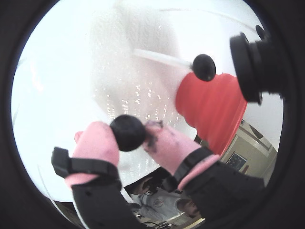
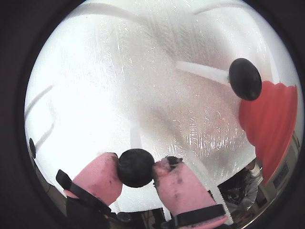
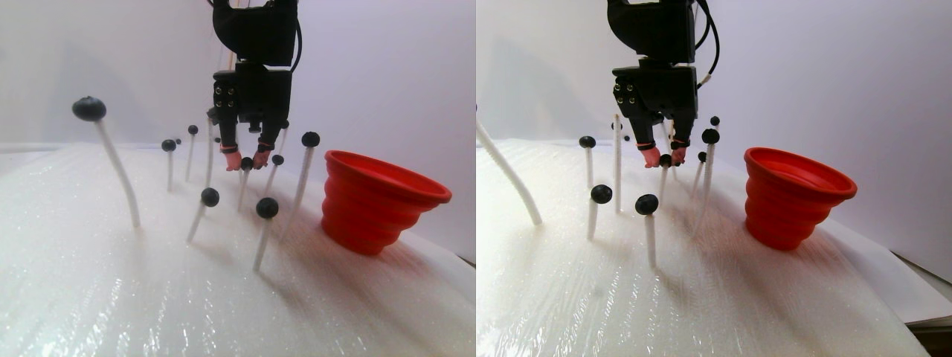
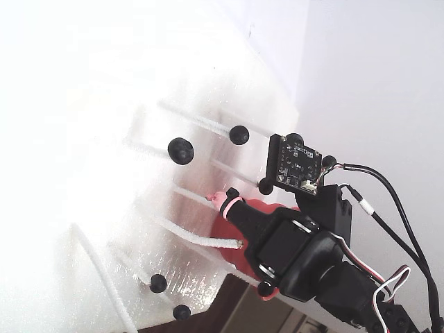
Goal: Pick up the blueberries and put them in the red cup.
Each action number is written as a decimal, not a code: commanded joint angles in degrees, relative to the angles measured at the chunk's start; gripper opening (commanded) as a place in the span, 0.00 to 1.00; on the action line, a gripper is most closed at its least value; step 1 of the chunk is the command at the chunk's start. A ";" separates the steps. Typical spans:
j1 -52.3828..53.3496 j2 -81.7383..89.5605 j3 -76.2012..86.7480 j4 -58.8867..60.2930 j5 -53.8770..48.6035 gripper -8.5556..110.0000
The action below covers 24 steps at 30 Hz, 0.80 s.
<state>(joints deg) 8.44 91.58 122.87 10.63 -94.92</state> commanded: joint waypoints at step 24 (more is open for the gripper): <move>2.90 14.85 2.46 2.55 0.00 0.17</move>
<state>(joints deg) 8.44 100.02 125.86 13.01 -94.92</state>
